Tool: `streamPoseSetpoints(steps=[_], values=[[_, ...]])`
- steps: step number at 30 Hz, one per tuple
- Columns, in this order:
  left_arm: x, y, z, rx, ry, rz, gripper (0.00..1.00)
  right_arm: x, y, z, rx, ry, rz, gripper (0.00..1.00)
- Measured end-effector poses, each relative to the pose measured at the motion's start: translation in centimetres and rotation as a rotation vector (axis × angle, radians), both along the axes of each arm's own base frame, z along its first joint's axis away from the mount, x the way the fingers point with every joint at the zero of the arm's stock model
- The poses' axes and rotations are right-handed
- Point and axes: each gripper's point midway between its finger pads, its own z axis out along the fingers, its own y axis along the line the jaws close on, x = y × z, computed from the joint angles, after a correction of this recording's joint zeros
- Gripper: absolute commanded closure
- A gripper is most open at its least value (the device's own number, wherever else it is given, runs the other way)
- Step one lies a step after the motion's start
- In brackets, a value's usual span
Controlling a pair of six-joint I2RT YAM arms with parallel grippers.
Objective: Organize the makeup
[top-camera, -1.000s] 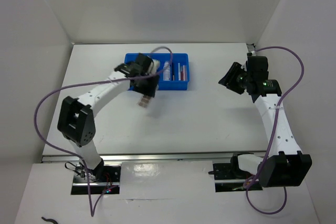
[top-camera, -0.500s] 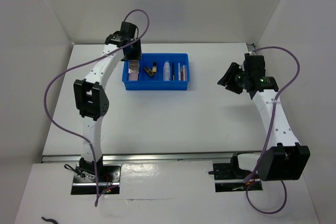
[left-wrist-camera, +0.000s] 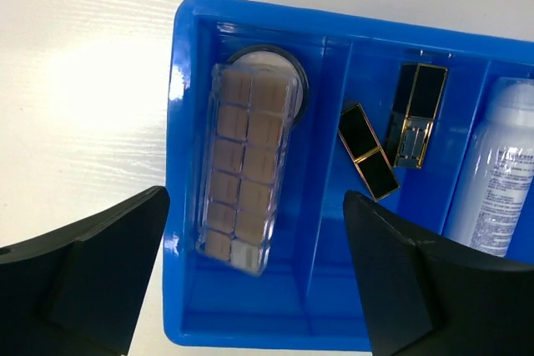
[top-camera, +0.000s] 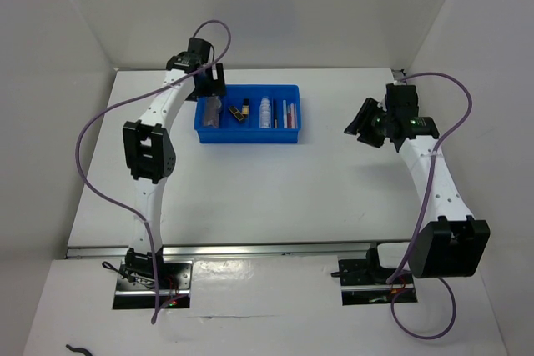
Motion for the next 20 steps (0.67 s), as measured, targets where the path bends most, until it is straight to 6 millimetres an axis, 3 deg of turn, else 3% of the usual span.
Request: streamPoseSetpoints(steps=[4, 8, 10, 13, 17, 20], values=[[-0.1, -0.2, 0.0, -0.001, 0.002, -0.022, 0.0, 0.2, 0.0, 0.2, 0.0, -0.003, -0.002, 0.35], [-1.0, -0.6, 1.6, -0.018, -0.009, -0.038, 0.0, 0.3, -0.3, 0.7, -0.011, -0.012, -0.019, 0.04], [-2.4, -0.7, 3.6, -0.032, -0.023, -0.049, 0.0, 0.5, -0.7, 1.2, -0.027, -0.02, -0.029, 0.0], [-5.4, -1.3, 8.5, -0.054, -0.094, -0.071, 0.0, 0.6, -1.5, 1.9, -0.062, -0.029, -0.061, 0.0], [-11.6, -2.5, 15.0, -0.087, -0.218, -0.126, 0.0, 0.7, -2.6, 2.9, -0.107, -0.042, -0.106, 0.0], [-16.8, -2.5, 17.2, -0.111, -0.267, -0.164, 0.0, 0.5, -3.1, 3.5, -0.129, -0.056, -0.127, 0.0]])
